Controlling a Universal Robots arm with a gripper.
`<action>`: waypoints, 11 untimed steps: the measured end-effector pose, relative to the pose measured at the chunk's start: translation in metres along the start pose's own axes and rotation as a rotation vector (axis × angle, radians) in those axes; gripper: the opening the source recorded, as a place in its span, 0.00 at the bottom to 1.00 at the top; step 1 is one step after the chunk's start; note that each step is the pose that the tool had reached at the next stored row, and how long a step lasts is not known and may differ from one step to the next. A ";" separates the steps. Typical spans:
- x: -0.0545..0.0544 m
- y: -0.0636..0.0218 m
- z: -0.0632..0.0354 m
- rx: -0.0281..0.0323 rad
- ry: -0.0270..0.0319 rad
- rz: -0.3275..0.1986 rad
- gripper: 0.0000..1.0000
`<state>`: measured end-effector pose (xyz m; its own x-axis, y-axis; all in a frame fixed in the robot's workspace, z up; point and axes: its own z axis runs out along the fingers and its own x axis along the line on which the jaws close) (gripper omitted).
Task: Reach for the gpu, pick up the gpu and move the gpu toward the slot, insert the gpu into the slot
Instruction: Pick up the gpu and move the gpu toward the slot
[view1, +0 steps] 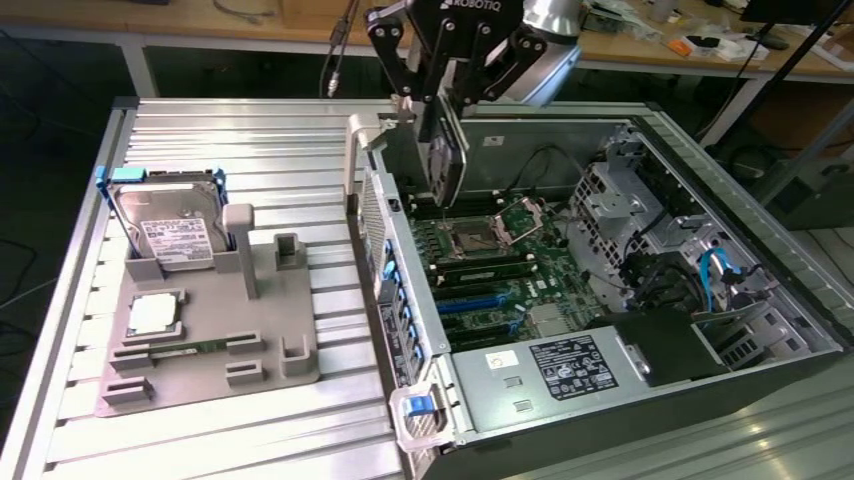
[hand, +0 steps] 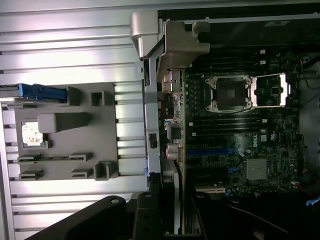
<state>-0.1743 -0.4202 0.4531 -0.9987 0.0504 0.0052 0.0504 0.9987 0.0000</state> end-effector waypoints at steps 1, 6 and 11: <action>-0.003 0.0001 -0.0004 0.0002 0.0001 0.000 0.28; -0.013 0.0007 -0.0010 0.0004 0.0006 0.000 0.28; -0.020 0.0010 -0.0012 0.0005 0.0010 0.000 0.28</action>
<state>-0.1539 -0.4202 0.4541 -0.9987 0.0504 0.0062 0.0504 0.9987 -0.0005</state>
